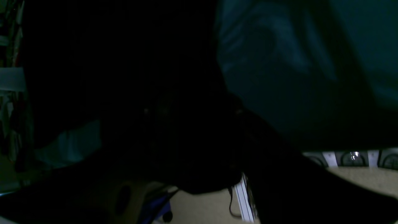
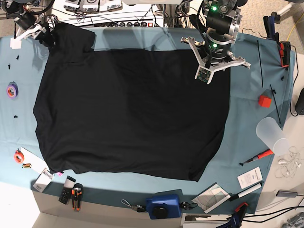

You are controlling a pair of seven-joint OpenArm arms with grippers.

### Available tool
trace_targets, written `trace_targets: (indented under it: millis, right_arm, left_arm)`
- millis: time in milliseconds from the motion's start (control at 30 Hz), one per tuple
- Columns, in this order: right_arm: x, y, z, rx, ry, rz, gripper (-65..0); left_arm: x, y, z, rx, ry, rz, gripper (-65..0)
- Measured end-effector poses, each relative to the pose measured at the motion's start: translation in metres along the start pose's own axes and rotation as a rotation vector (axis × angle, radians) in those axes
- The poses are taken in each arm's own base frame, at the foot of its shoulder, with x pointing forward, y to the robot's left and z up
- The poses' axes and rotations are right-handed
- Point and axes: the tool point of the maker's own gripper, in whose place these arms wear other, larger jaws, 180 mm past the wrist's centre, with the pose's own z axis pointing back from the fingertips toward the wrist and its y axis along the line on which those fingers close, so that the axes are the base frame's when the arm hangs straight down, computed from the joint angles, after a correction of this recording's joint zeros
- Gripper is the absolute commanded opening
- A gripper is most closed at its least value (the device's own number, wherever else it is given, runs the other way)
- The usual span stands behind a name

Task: Layout the t-shirt on the table in an organized manner, then fold the t-shirt properly

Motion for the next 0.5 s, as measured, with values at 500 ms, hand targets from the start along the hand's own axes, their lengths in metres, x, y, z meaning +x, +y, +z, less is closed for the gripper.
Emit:
trace_targets:
  millis: [500]
  right_arm:
    - [-0.017,0.034,-0.034,0.046,0.147,0.165,-65.0]
  left_arm:
    - [0.003,0.0,0.0,-0.002,-0.015,-0.002,-65.0]
